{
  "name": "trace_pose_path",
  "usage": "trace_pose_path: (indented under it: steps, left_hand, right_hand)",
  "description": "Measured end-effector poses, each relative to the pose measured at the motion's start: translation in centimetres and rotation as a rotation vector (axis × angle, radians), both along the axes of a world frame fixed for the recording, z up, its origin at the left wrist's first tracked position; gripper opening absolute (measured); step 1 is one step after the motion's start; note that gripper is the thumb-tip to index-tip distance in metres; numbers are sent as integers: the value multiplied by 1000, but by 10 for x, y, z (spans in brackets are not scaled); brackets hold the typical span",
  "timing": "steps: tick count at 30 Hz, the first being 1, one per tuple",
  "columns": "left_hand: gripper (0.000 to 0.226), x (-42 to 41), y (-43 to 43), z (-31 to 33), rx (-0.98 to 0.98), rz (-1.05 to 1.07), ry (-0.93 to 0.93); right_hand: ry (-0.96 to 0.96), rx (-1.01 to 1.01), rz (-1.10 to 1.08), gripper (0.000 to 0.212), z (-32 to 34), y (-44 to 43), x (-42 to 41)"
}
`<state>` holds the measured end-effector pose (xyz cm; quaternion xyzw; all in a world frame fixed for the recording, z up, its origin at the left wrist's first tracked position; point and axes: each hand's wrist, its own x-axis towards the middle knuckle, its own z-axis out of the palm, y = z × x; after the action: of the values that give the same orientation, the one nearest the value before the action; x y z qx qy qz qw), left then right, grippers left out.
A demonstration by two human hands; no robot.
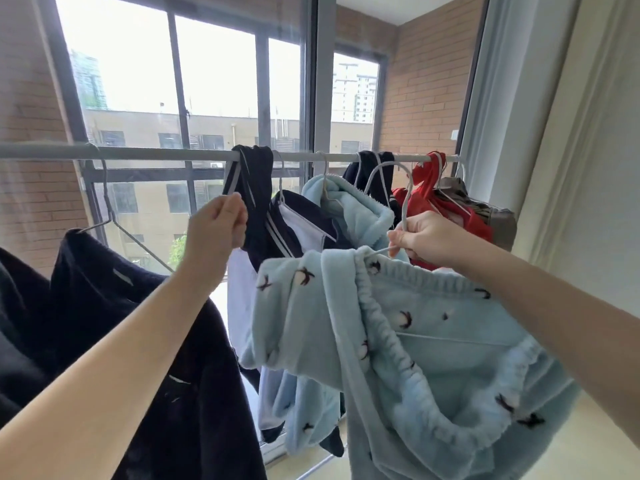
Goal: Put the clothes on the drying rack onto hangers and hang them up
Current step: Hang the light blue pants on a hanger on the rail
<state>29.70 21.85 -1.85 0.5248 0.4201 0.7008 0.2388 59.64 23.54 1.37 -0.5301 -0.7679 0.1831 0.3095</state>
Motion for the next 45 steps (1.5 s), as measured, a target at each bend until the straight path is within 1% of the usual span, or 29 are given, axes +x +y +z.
trace_pose_path:
  steps: [1,2,3,5,7,9,10,11,12,13,15,17,19,20,22,23,25,27,29,30,32,34,36,38,39,41,42,44,45]
  left_hand:
    - [31,-5,1,2,-22,27,60]
    - [30,-5,2,3,-76,89,190]
    - [28,-4,7,2,-170,142,359]
    - [22,6,16,-2,-422,93,606]
    - [36,15,20,-7,-718,2,685]
    - [65,19,17,-5,-952,-72,616]
    - [68,18,19,-5,-1012,-146,628]
    - [61,19,18,-6,-1031,-225,668]
    - [50,20,19,-6,-984,-266,672]
    - [35,21,21,-9,-869,-267,605]
    - [14,22,24,-15,-566,-196,355]
    - [8,17,20,-21,-257,-133,81]
    - [8,5,16,-26,-190,-205,-26]
    - [9,-1,16,-28,-273,-256,26]
    - [10,-4,13,-27,-526,-269,320]
    - [12,-4,16,-26,-596,-221,458]
    - [24,1,16,-18,-588,-54,603]
    - [41,3,14,-11,-564,-141,579]
    - [40,6,6,-10,-665,-321,469]
    - [31,5,7,-14,-640,-302,462]
    - [13,4,11,-17,-431,-66,477]
    - [27,-1,13,-16,-268,83,376]
    - [32,-12,16,-16,-248,76,382]
    - [27,-13,17,-17,-280,39,550]
    - [20,-9,14,-18,-312,-49,613]
    - [33,2,12,-22,-409,-266,732]
    - [38,7,12,-25,-422,-318,807]
    - [34,15,16,-32,-348,-265,903]
    - [33,18,18,-35,-283,-212,899]
  right_hand:
    - [-4,9,-2,33,-3,1,1]
    - [-5,23,9,33,-5,1,0]
    - [0,37,29,32,-5,1,-2]
    - [30,67,88,32,-1,-3,-8]
    - [42,81,158,31,8,-9,-15]
    - [26,71,206,32,16,-14,-18]
    - [13,64,211,32,18,-14,-18]
    - [3,55,206,32,20,-13,-16]
    - [-5,41,194,32,21,-12,-15]
    - [-13,21,181,32,21,-9,-12]
    - [-41,-33,132,33,19,-4,-6]
    - [-56,-68,32,33,15,1,4]
    - [-23,-78,-59,34,13,4,13]
    - [9,-85,-74,34,14,5,16]
    - [60,-98,-46,33,18,3,15]
    - [66,-94,-20,33,21,1,12]
    - [64,-81,21,32,26,-2,6]
    - [66,-76,49,31,31,-6,0]
    - [54,-57,58,31,35,-7,-3]
    - [36,-44,54,31,37,-7,-4]
    - [-21,-46,32,32,38,-7,-4]
    - [-71,-76,-2,33,36,-5,0]
    - [-85,-87,-31,33,33,-3,5]
    - [-79,-81,-31,33,32,-3,5]
    - [-71,-75,-17,32,32,-4,2]
    - [-54,-59,15,31,34,-6,-6]
    - [-43,-46,28,31,35,-7,-9]
    - [-21,-13,32,30,39,-8,-12]
    - [-18,4,25,31,41,-8,-12]
